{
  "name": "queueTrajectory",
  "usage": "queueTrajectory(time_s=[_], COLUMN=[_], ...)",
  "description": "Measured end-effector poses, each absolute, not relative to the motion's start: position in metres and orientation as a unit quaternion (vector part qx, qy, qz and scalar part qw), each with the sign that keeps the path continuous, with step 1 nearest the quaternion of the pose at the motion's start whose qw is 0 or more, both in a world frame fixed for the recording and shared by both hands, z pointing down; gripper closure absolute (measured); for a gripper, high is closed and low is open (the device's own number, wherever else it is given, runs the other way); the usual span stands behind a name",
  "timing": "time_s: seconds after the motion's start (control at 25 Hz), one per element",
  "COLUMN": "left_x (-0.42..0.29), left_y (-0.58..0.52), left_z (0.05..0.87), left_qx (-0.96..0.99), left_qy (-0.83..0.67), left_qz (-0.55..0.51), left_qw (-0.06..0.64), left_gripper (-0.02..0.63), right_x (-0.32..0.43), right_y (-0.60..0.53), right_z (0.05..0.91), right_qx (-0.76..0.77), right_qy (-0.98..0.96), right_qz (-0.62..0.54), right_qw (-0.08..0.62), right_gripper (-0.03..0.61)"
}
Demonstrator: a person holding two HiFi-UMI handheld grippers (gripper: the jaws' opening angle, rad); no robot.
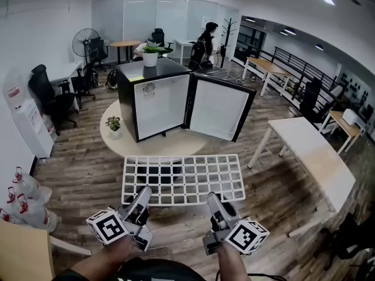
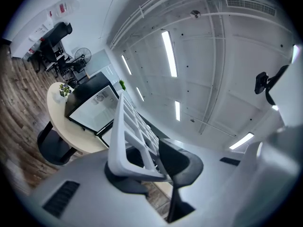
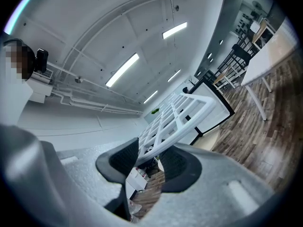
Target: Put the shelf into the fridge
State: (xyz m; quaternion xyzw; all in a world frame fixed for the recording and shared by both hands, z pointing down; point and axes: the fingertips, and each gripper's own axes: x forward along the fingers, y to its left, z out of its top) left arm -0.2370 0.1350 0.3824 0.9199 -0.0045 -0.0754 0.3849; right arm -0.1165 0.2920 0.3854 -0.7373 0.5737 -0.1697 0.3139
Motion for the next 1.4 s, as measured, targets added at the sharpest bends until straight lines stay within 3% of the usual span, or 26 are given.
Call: queueTrajectory(time_s=[0.52,1.4], left_x=[-0.193,-0.067], left_y=[0.121,-0.046], left_z=[0.389,0.401], left_qx=[0.920,0.909], left_qy=[-0.019,-0.028], left_qz=[-0.077,-0.068], left_qw=[0.385,0.409], left_gripper=[0.529,0.529], right_x=[-0.068,0.063], right_y=[0.274,0.110], right_z=[0.392,0.406], right_qx=[-0.728,-0.741], right_qy=[0.586,0.569], right_qz=[-0.175,-0.212], right_qw=[0.310,0.288], right_gripper=[0.437,0.437])
